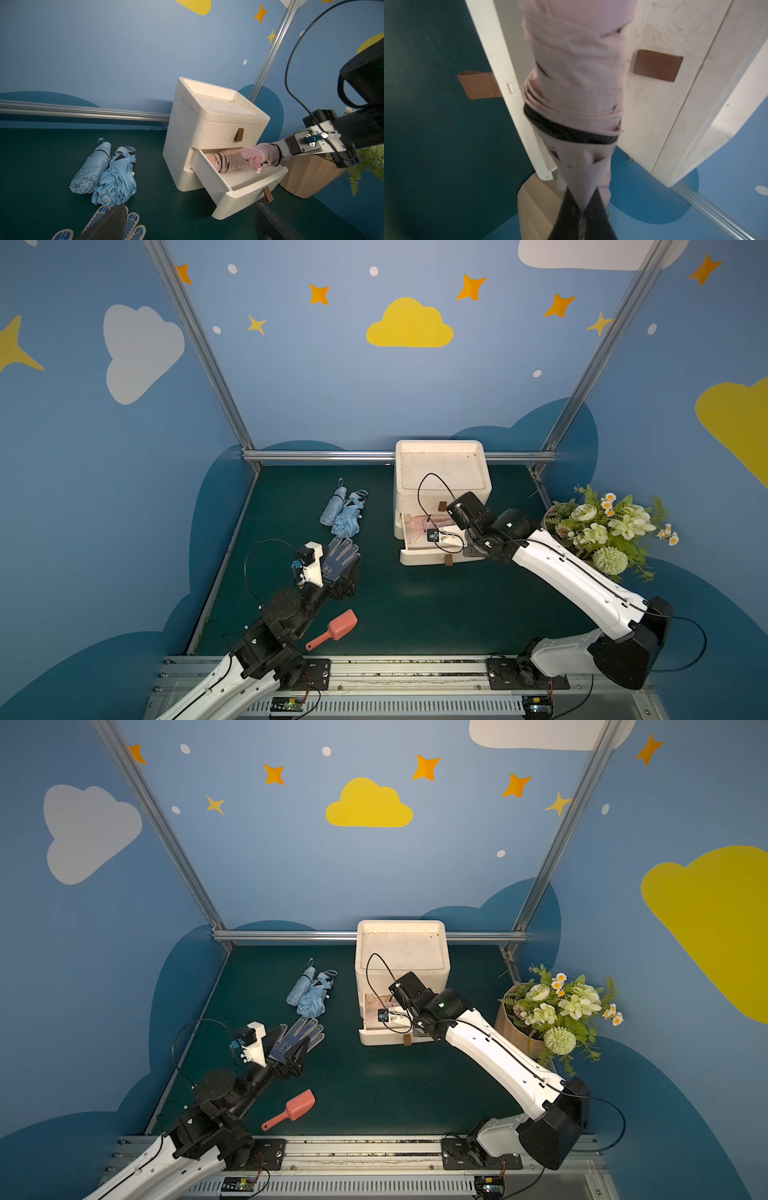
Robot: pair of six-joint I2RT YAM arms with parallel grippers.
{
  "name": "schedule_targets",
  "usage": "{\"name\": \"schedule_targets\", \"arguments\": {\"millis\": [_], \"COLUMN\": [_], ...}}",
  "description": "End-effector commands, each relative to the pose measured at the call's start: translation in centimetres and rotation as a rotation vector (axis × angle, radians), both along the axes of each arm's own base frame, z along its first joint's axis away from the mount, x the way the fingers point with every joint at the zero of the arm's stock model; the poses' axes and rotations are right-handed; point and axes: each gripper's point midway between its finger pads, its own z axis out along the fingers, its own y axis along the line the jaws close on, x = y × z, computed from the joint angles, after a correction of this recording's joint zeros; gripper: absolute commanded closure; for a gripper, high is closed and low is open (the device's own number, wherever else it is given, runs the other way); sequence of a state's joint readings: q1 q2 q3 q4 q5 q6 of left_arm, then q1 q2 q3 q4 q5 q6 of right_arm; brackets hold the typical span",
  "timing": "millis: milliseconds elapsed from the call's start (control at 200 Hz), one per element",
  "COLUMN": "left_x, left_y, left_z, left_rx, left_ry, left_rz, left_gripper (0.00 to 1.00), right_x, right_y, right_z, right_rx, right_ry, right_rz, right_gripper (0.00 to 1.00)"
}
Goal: Place the umbrella in the drawer by color
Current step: Place the umbrella in the drawer.
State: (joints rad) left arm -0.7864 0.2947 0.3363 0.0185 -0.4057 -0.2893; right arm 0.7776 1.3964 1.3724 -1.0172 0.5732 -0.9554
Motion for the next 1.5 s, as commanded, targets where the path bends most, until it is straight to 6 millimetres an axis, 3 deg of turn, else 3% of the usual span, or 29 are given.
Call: {"name": "schedule_targets", "arguments": {"millis": [0,461,636,821,1116,1332,1492], "left_x": [0.1,0.1,0.2,0.3,0.3,0.4,0.8], "left_y": [0.4,0.6,0.6,0.6,0.4,0.4,0.2], "left_z": [-0.4,-0.4,-0.5,-0.7,-0.7,-0.9,-1.4], "left_rx": [-0.004,-0.007,-0.007,0.000,-0.007,-0.013,-0.002], "left_ry": [0.015,0.022,0.025,0.031,0.039,0.046,0.057], "left_rz": [0.022,0.033,0.035,0.037,0.032,0.035,0.046], "left_gripper": [0.00,0.00,0.00,0.00,0.00,0.00,0.00], "right_x": [1.2,2.4,2.4,1.8,-0.3,-2.3,-3.3], "right_y": [-0.6,1.4,2.0,2.5,4.2,5.8,7.1], "right_z": [1.0,-2.8,-3.1,-1.6,3.6,8.1,9.1], "right_rx": [-0.069,-0.099,-0.077,0.009,0.269,0.708,1.175], "right_ry": [-0.052,0.000,0.009,0.004,-0.092,-0.198,-0.281], "right_rz": [-0.018,-0.067,-0.087,-0.101,-0.085,-0.072,-0.074], "right_gripper": [1.00,0.93,0.77,0.64,0.54,0.47,0.48]}}
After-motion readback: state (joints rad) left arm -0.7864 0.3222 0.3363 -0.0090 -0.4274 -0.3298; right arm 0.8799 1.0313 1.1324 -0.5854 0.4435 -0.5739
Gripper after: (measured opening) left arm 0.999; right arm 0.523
